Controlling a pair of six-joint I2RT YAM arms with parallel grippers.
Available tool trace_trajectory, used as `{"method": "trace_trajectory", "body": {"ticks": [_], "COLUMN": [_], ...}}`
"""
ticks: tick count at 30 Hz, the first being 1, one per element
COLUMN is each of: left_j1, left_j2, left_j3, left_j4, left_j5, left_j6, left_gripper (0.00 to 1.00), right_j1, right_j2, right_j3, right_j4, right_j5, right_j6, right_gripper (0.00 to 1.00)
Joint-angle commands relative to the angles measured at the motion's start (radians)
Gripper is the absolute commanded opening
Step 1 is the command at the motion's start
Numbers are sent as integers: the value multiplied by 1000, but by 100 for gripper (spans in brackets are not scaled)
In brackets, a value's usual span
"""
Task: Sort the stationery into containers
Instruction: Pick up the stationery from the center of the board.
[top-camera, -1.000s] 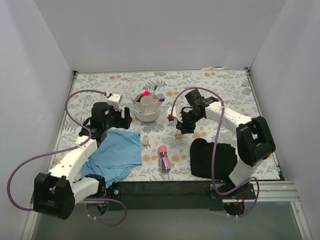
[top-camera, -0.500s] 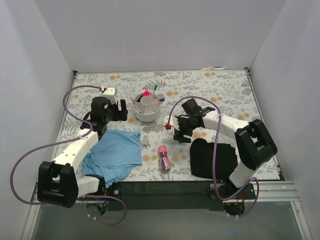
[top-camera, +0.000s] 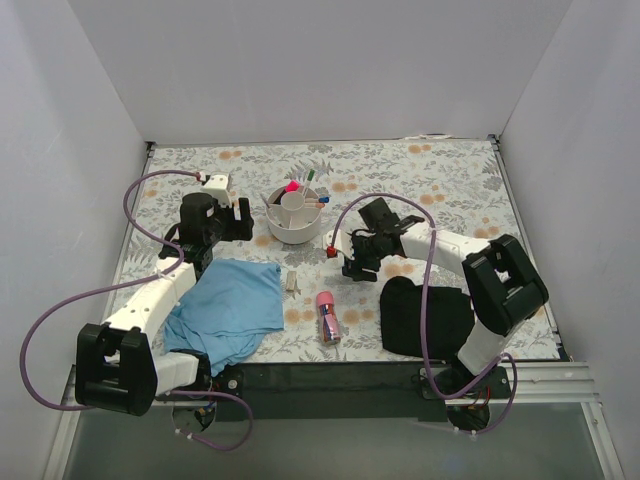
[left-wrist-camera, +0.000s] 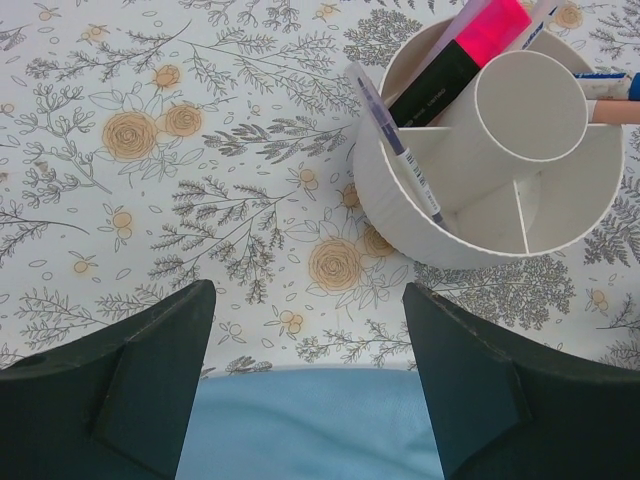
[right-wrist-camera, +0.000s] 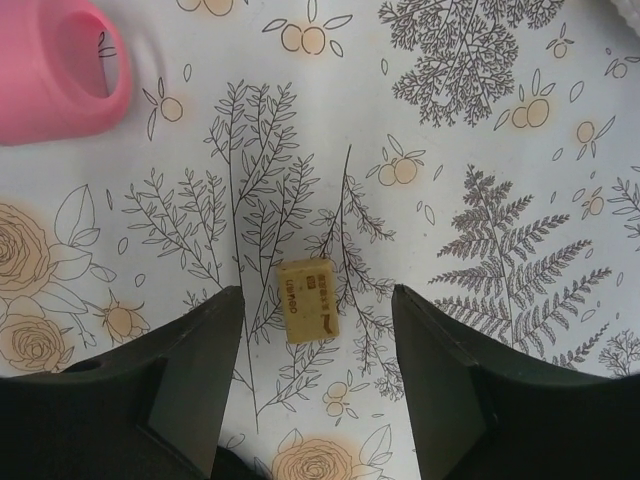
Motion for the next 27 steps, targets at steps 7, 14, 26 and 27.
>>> {"method": "trace_trajectory", "body": {"ticks": [7,14,26,27], "left_j1": [13,24,36,36], "left_j2": [-29,-49,-158,-172], "left_j3": [14,10,-29,-29], "left_j4": [28,21,-24,-24], "left_j5": [-18,-21,1,5], "left_j6": [24,35,0,-5], "left_gripper": [77,77,77,77], "right_j1": [-1,-1,1,2], "right_j2": [86,43,14,38], "right_j3": [23,138,588,622], "right_j4": [-6,-176,-314,-320], "right_j5": [22,-7,-8,-12], "right_j6": [21,-21,108,120], "right_gripper": [42,11,6,7]}}
